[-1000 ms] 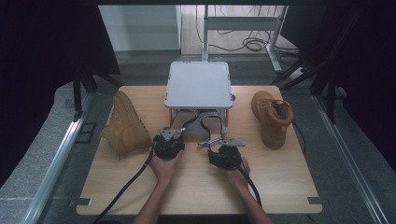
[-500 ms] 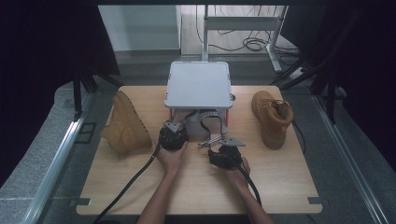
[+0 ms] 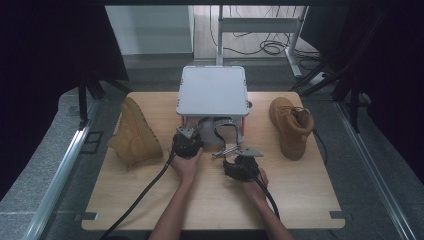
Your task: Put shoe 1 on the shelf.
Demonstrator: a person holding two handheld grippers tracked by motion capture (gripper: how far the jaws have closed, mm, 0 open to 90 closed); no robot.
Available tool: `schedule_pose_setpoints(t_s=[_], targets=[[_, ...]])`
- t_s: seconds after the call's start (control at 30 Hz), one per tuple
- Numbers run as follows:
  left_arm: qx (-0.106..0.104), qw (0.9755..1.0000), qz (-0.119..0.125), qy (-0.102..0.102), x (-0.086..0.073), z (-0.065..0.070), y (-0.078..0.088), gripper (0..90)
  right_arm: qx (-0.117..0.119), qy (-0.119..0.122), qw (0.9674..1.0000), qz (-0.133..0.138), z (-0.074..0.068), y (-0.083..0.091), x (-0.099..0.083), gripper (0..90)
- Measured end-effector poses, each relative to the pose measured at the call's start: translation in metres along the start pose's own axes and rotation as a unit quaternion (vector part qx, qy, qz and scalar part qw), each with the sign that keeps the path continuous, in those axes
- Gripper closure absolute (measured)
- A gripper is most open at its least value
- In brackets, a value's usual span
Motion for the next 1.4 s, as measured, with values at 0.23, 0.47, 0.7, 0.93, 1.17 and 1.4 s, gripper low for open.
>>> schedule_pose_setpoints(t_s=[0.23,0.47,0.7,0.93,1.17,1.4], targets=[[-0.017,0.9993,-0.022,-0.026,-0.004,-0.001,0.004,39.0,0.000,0.000,1.0000,0.000,0.000,0.000,0.000,34.4],[-0.051,0.9973,-0.023,-0.049,-0.008,-0.006,0.023,39.3,0.000,0.001,1.0000,0.000,0.000,0.000,0.000,34.4],[-0.070,0.9955,-0.024,-0.058,-0.015,-0.013,0.037,47.1,0.000,0.000,1.0000,-0.001,0.001,0.001,0.000,34.5],[-0.096,0.9915,-0.042,-0.076,-0.020,-0.013,0.035,75.6,-0.001,-0.001,1.0000,-0.001,0.001,0.001,0.000,34.6],[-0.104,0.9904,-0.045,-0.079,-0.018,-0.013,0.032,86.6,-0.001,0.000,1.0000,-0.001,0.001,0.001,0.000,34.6],[-0.113,0.9880,-0.049,-0.093,-0.015,-0.005,0.029,89.5,-0.001,0.000,1.0000,-0.002,0.001,0.001,-0.001,34.7]])
Point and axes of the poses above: each handheld gripper's, and its own axes: y roughly backward along the jaws, x roughly out of its top, z roughly to its right, the point moved 5 cm from there along -y, roughly forward along the jaws, and after that the axes turned 11 degrees about -z, right-handed, at the moved point
